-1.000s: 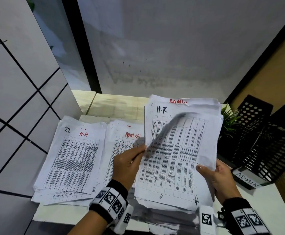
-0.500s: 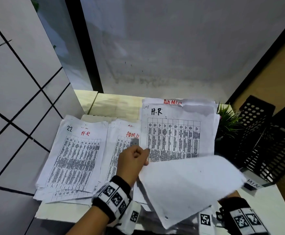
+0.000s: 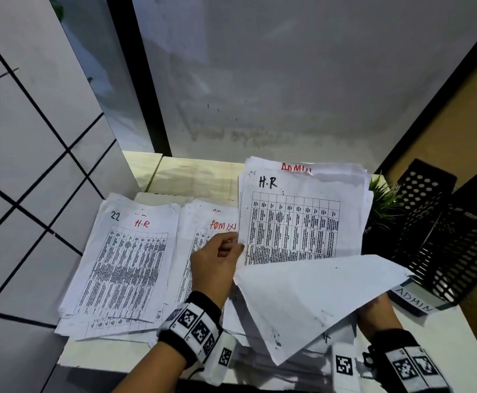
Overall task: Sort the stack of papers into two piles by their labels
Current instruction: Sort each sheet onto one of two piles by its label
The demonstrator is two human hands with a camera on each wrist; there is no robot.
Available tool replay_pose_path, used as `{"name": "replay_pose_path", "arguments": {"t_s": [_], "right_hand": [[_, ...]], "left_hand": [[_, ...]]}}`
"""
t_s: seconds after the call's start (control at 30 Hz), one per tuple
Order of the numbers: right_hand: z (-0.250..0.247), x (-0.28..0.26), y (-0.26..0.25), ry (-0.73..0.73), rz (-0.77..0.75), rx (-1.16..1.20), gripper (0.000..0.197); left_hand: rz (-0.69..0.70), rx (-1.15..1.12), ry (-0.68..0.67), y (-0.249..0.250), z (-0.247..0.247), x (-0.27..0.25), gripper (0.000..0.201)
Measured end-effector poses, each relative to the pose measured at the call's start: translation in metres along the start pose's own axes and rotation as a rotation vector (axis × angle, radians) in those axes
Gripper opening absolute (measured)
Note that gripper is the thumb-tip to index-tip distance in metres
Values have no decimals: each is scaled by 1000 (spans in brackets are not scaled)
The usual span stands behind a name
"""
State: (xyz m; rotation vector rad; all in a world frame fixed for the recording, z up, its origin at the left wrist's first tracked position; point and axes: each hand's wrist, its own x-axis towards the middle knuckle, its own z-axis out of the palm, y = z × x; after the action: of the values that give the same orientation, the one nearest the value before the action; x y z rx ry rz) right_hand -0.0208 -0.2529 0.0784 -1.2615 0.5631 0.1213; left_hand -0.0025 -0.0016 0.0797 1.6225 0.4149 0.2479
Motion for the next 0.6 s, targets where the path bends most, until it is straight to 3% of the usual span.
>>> {"name": "replay_pose_path", "arguments": {"t_s": [0.07, 0.2, 0.3, 0.47, 0.6], "right_hand": [[-4, 4, 6, 2, -61, -27, 46], [-3, -1, 2, -68, -176, -122, 24], [-1, -3, 3, -70, -168, -147, 22], [-3, 3, 6, -49, -113, -123, 25], [-4, 3, 7, -94, -76, -55, 37]], "left_hand": [[72, 32, -43, 1, -3, -3, 20], [375, 153, -84, -4, -12, -4, 21], [513, 208, -93, -8, -13, -4, 17], [576, 274, -118, -11, -9, -4, 14], [499, 326, -139, -10, -5, -2, 10]]}}
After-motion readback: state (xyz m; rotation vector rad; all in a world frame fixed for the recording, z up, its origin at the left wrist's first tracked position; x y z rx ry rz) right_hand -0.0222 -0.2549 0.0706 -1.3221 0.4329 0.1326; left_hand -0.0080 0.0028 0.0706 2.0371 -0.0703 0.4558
